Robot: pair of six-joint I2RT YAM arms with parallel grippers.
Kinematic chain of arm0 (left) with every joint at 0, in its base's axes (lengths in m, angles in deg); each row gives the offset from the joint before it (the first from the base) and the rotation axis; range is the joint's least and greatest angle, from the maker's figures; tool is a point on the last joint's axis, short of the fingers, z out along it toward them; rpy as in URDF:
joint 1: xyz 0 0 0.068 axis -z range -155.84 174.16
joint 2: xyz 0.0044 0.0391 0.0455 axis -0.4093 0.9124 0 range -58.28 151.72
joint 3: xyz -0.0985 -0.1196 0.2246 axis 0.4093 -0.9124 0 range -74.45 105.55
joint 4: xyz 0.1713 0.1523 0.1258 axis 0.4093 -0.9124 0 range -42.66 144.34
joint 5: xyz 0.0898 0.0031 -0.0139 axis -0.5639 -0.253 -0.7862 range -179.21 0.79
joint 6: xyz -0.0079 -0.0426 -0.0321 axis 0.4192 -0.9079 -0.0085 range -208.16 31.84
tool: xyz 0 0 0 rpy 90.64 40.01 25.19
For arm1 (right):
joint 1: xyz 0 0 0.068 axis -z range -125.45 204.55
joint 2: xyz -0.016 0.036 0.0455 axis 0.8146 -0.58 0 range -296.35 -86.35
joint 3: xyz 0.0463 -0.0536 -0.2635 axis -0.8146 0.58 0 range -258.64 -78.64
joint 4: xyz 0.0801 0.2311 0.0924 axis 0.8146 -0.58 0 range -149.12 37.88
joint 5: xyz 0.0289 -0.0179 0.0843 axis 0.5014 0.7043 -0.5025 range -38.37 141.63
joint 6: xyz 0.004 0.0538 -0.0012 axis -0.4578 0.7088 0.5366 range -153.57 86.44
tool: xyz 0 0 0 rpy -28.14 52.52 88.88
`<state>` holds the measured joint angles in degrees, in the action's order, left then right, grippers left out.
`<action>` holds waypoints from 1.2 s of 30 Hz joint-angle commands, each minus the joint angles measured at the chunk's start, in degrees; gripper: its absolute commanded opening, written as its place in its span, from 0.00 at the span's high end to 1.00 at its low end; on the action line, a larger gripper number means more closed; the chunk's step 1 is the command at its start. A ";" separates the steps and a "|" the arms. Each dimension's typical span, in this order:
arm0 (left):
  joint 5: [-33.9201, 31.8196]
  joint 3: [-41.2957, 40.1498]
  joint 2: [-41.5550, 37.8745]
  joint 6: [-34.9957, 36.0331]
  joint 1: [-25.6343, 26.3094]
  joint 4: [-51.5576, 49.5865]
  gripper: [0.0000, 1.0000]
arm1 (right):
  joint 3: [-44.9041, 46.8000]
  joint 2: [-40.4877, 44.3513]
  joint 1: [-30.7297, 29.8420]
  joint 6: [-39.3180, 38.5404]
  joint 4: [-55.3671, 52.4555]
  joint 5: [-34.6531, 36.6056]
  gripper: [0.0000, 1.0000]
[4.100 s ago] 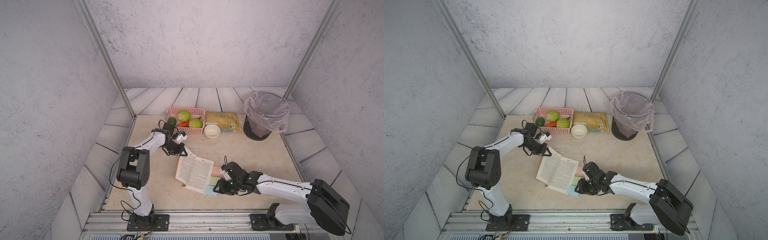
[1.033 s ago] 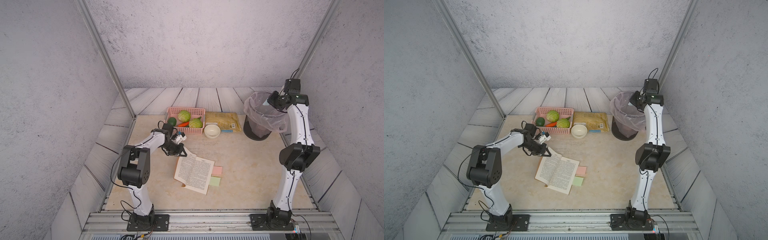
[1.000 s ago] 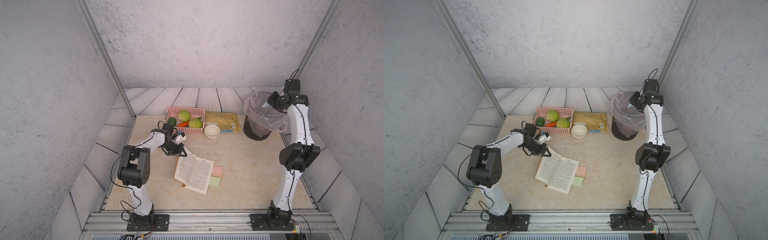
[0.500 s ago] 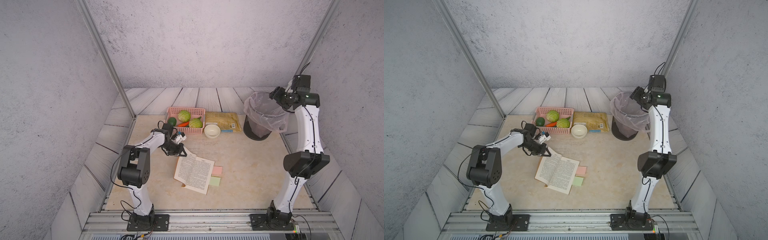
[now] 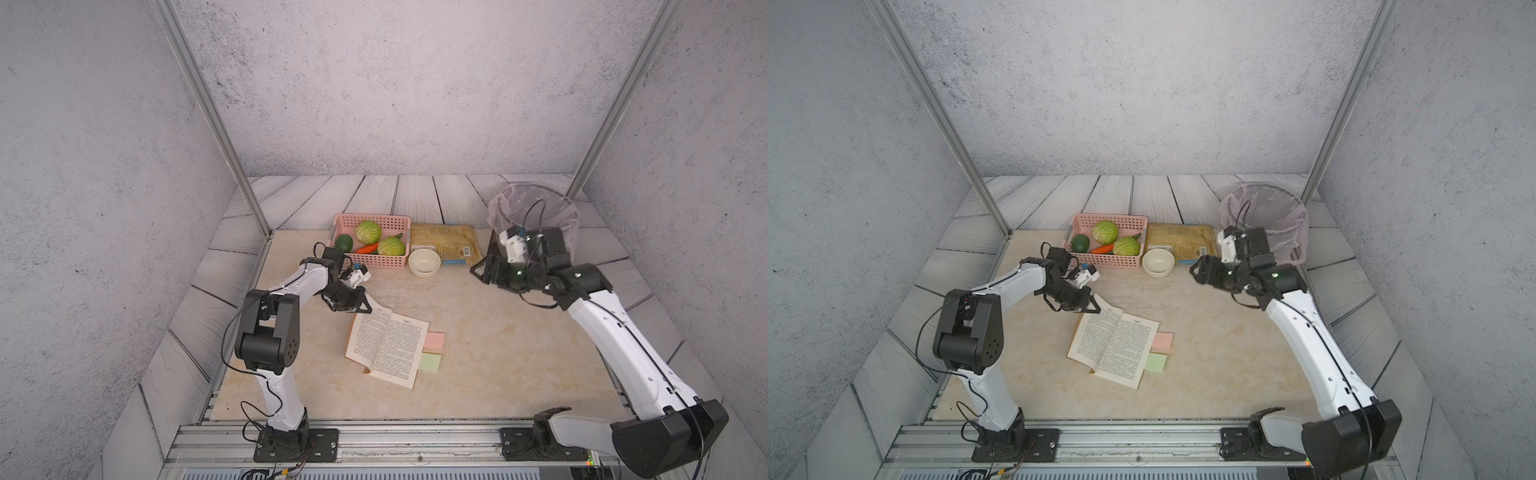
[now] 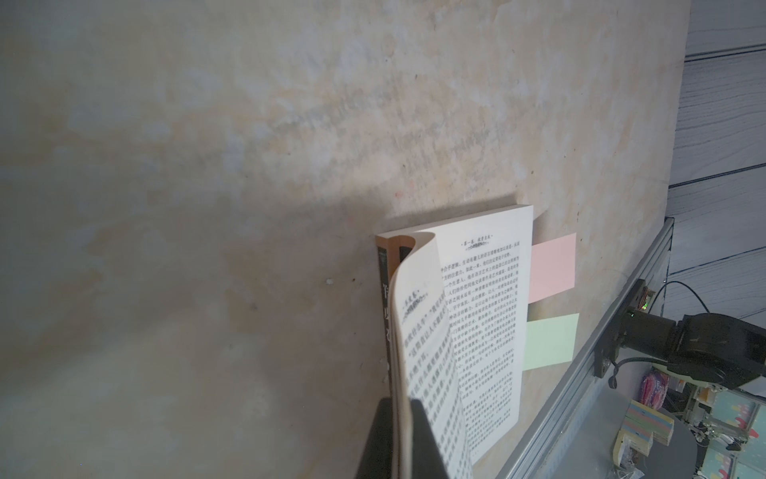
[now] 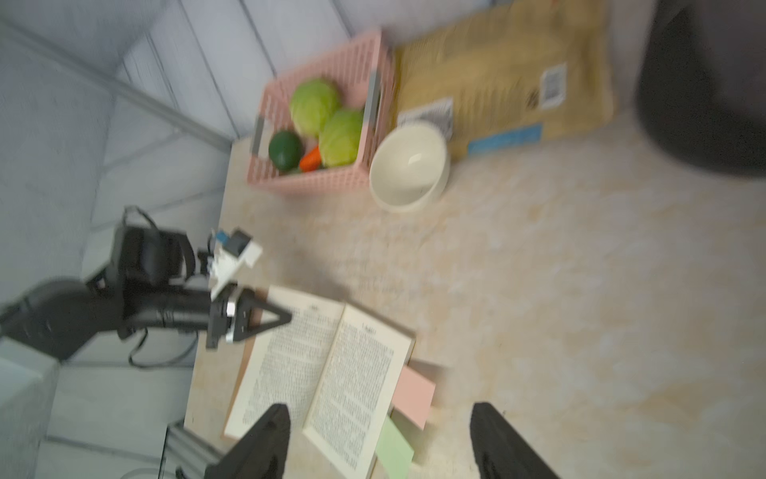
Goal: Peel off the used sticky note
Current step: Turn the page of the book at the center of the board.
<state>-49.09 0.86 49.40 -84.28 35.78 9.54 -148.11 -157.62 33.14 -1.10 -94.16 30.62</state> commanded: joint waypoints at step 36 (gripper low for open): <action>-1.12 0.02 2.72 1.31 -0.63 -0.47 1.00 | 24.03 -17.84 -27.96 25.95 35.79 -1.97 0.27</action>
<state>-49.07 0.86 50.84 -84.06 35.47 9.47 -124.85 -174.56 5.58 23.91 -59.30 27.84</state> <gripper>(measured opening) 0.061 0.735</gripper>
